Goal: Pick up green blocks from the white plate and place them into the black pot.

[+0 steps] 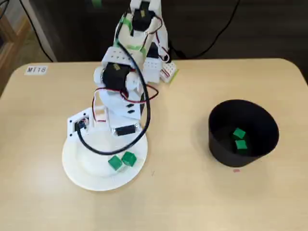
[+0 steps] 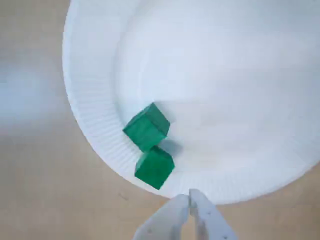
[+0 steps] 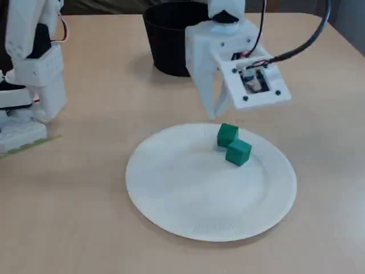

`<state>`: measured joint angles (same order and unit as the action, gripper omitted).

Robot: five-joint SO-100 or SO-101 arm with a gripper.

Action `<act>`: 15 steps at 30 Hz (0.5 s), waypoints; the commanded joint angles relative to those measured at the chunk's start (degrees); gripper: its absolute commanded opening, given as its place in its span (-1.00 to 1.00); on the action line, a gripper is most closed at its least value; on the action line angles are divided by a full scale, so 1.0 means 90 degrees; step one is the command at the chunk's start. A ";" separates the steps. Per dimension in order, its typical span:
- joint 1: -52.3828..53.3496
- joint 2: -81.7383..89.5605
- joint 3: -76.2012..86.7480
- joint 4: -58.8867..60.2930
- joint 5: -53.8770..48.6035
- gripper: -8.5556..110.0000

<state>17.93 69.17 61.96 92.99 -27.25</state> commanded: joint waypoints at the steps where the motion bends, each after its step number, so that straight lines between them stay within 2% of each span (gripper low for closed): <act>1: 0.0273 -0.0059 -0.0352 0.0146 0.0713 -0.90; 10: 0.0283 -0.0557 -0.0381 0.0000 0.2178 -0.90; 15: 0.0273 -0.0762 -0.0557 -0.0068 0.2217 -0.57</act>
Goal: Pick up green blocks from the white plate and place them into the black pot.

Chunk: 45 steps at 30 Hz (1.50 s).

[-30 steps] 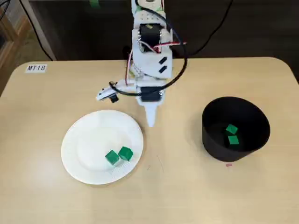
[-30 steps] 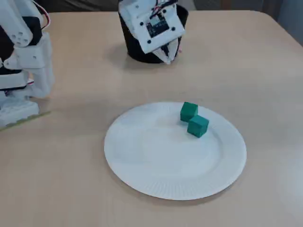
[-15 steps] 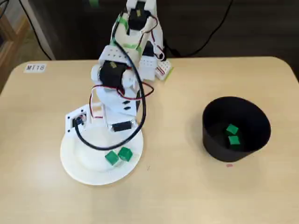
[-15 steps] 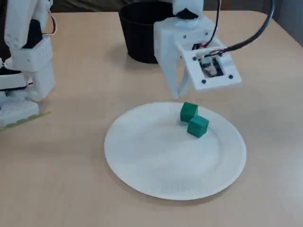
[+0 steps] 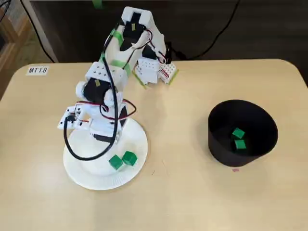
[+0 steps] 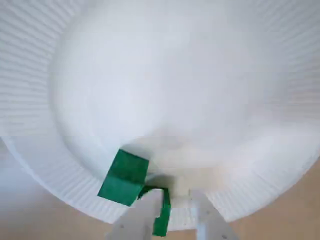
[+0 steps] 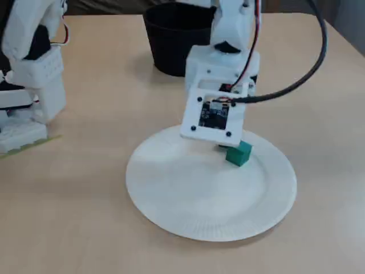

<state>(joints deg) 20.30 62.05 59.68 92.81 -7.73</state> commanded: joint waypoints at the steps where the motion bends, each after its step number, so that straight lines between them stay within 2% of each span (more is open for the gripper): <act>1: 0.0020 -0.0010 -0.0303 -0.0039 0.0078 -0.54; 4: 0.0020 -0.0117 -0.0313 -0.0068 0.0234 -0.44; 10: -0.0127 -0.0430 -0.0703 -0.0225 0.0645 -0.37; 23: -0.0322 -0.0830 -0.1064 -0.0264 0.1104 -0.36; 31: -0.0264 -0.1143 -0.1113 -0.0576 0.1445 -0.48; 33: -0.0225 -0.1260 -0.1230 -0.0586 0.1553 -0.60; 36: -0.0215 -0.1494 -0.1621 -0.0527 0.1641 -0.88; 45: 0.0088 -0.1514 -0.3418 0.0166 0.0752 -0.90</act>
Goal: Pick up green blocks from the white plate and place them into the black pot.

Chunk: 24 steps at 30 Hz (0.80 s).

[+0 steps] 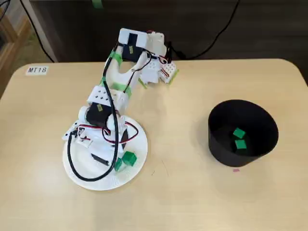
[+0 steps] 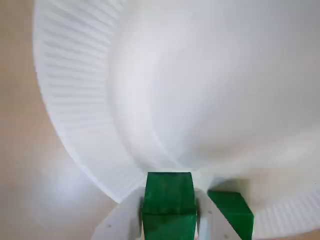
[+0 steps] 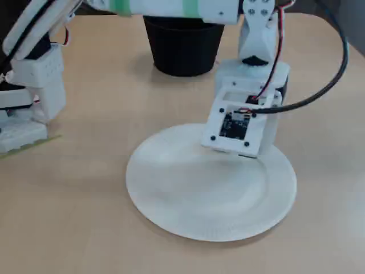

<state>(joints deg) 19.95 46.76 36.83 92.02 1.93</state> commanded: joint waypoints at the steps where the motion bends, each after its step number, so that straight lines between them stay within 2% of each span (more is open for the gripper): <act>1: 0.0137 0.0273 -0.1162 0.0332 -0.0547 -0.90; 7: -0.0400 0.1992 -0.1123 0.0332 -0.1465 -0.90; 17: -0.3350 0.4219 -0.0234 0.0332 -0.2432 -0.90; 21: -0.4609 0.4893 0.0967 0.0127 -0.2393 -0.90; 24: -0.5391 0.6123 0.3486 -0.1592 -0.1963 -0.90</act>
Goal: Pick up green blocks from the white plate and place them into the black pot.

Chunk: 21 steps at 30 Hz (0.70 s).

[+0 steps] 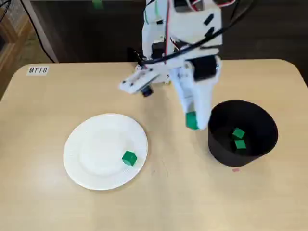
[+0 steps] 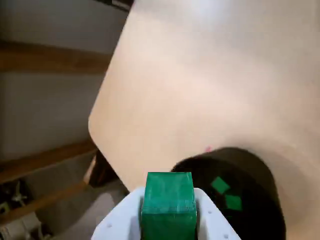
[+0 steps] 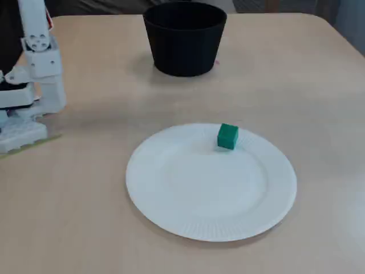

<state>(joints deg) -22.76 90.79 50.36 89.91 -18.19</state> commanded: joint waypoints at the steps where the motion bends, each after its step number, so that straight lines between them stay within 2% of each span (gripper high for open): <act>1: -0.0791 0.1777 0.3047 -0.2109 0.0527 -0.90; 4: -0.1045 0.2646 0.5137 -0.3564 0.0820 -0.90; 9: -0.1406 0.2510 0.6533 -0.5010 0.0957 -0.90; 11: -0.1475 0.2354 0.6855 -0.5547 0.1064 -0.90; 16: -0.1602 0.1777 0.6826 -0.5830 0.1113 -0.87; 19: -0.1748 0.1768 0.6885 -0.5762 0.0908 -0.34; 21: -0.1836 0.1748 0.6885 -0.5713 0.0908 -0.22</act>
<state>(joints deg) -38.23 106.26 112.50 38.58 -9.67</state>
